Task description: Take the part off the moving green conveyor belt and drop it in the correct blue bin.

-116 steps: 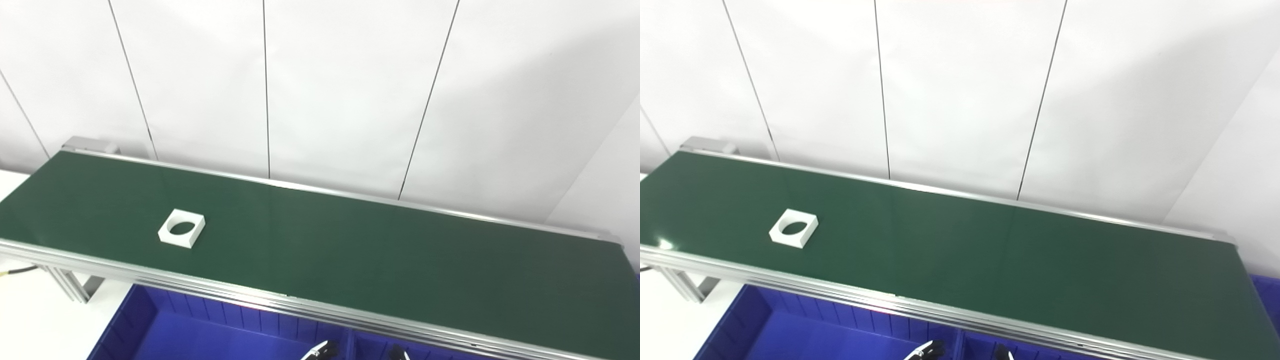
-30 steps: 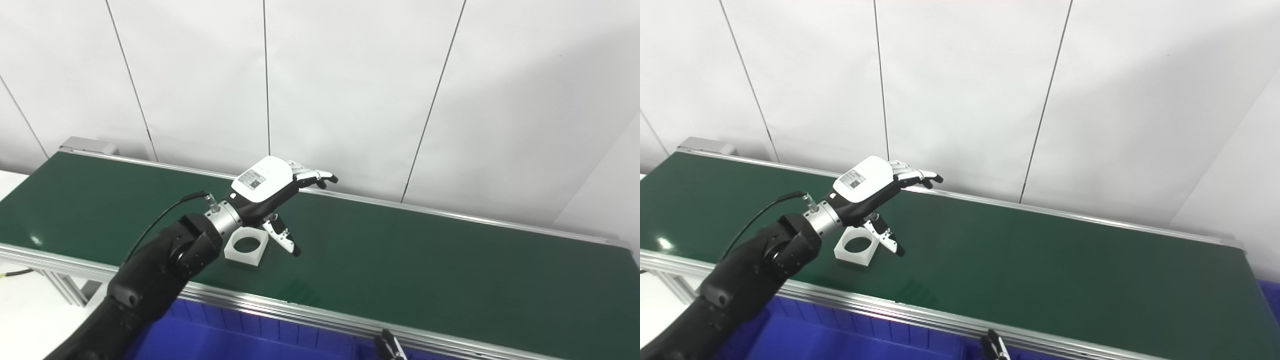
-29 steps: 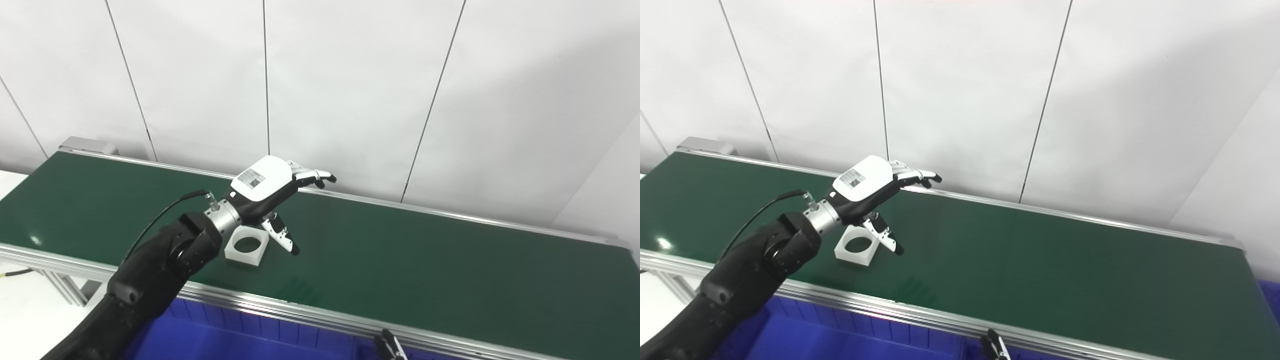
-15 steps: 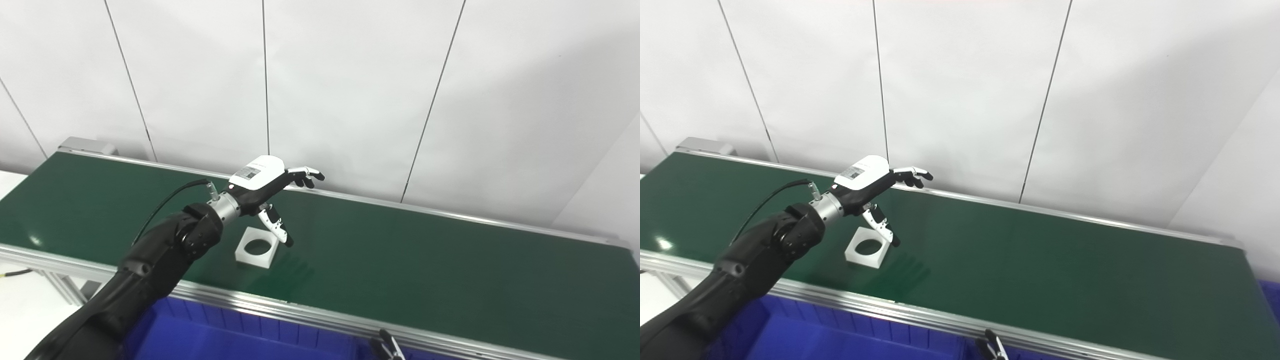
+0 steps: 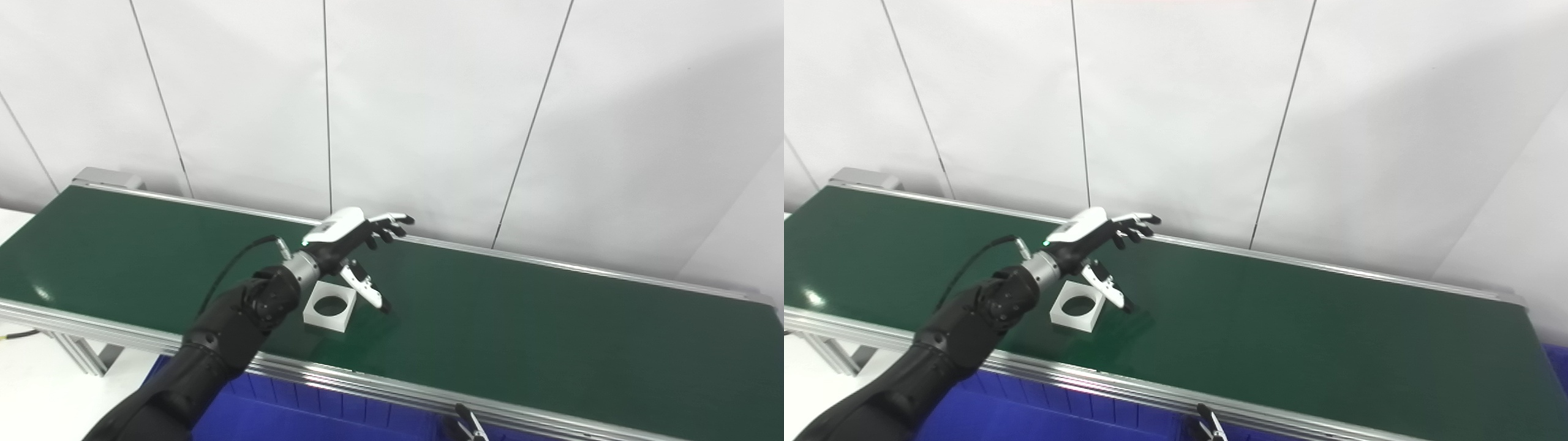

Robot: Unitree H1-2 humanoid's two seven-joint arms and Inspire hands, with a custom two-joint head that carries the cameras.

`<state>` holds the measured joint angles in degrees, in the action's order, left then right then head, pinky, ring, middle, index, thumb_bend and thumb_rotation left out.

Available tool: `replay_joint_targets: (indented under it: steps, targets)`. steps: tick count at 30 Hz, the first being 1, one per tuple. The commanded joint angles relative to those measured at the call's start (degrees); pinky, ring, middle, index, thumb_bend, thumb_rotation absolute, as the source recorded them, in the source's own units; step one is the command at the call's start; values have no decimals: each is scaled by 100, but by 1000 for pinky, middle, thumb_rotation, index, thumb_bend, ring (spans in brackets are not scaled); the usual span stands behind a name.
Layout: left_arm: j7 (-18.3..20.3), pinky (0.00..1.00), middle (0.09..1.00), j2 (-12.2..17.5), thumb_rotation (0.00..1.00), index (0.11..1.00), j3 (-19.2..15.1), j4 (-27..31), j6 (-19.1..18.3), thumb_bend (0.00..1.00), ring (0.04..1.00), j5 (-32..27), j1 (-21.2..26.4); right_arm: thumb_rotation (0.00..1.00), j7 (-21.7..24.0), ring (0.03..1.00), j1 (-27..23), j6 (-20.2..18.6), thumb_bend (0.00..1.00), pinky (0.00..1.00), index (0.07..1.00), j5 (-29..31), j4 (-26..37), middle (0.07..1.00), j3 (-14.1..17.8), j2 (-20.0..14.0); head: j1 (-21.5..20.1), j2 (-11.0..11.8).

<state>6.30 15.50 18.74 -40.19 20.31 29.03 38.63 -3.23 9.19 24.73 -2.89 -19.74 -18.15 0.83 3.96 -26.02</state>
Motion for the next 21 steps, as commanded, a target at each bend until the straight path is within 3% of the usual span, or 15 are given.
replay_joint_targets:
  steps: [1, 10, 21]
  targets:
    - [10, 664, 851, 86, 197, 882, -15, 173, -112, 1000, 787, 5, 153, 850, 62, 891, 9, 219, 873, 860, 945, 27, 178, 860, -25, 76, 0, -11]
    - [480, 687, 860, 80, 228, 894, 132, 342, -520, 1000, 798, 93, 154, 828, 132, 891, 26, 219, 899, 866, 932, 40, 212, 856, -36, 90, -24, -67]
    - [285, 759, 818, 268, 201, 857, 500, 355, -312, 1000, 795, 713, 363, 815, 155, 891, 35, 219, 914, 887, 928, 47, 256, 845, -62, 138, -67, -103]
